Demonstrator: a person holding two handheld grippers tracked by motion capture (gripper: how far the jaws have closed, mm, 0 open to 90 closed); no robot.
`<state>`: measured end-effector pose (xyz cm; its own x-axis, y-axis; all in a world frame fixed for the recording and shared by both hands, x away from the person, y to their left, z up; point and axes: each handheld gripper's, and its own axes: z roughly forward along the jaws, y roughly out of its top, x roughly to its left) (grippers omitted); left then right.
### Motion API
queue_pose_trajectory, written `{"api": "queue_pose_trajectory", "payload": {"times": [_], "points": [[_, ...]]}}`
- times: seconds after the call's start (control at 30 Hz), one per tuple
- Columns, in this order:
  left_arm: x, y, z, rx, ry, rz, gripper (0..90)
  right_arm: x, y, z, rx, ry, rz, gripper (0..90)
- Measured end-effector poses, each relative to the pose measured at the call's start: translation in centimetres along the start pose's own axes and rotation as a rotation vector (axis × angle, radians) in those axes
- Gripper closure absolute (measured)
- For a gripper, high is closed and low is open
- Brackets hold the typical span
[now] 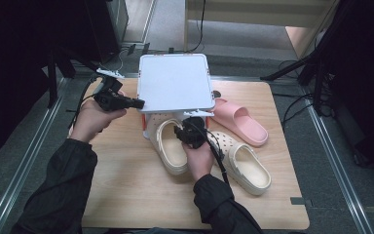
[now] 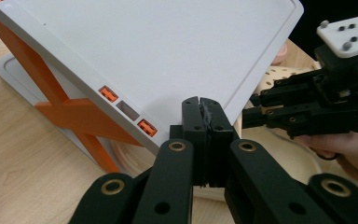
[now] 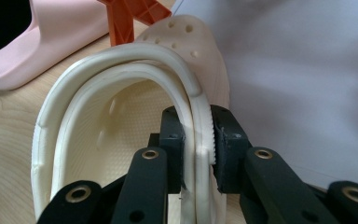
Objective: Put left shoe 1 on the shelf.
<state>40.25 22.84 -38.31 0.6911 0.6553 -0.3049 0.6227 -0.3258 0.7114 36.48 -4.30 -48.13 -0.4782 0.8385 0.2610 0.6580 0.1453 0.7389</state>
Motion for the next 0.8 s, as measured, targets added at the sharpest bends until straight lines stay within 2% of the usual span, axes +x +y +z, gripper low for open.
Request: {"api": "queue_pose_trajectory", "payload": {"times": [0.2,0.4,0.53,0.8], "points": [[0.1,0.0,0.0,0.000,-0.008,-0.001,89.6,0.5,-0.6,0.6,-0.005,0.013,0.008,75.3],[0.1,-0.1,0.0,-0.002,-0.009,-0.001,89.6,0.6,-0.8,0.2,-0.004,0.023,-0.018,69.8],[0.2,-0.1,0.0,-0.006,-0.014,-0.003,89.7,0.7,-0.7,-0.5,-0.008,0.024,-0.071,62.6],[0.2,-0.1,0.0,-0.007,-0.015,-0.005,89.6,0.4,-0.8,-3.5,-0.015,0.045,-0.117,56.7]]}}
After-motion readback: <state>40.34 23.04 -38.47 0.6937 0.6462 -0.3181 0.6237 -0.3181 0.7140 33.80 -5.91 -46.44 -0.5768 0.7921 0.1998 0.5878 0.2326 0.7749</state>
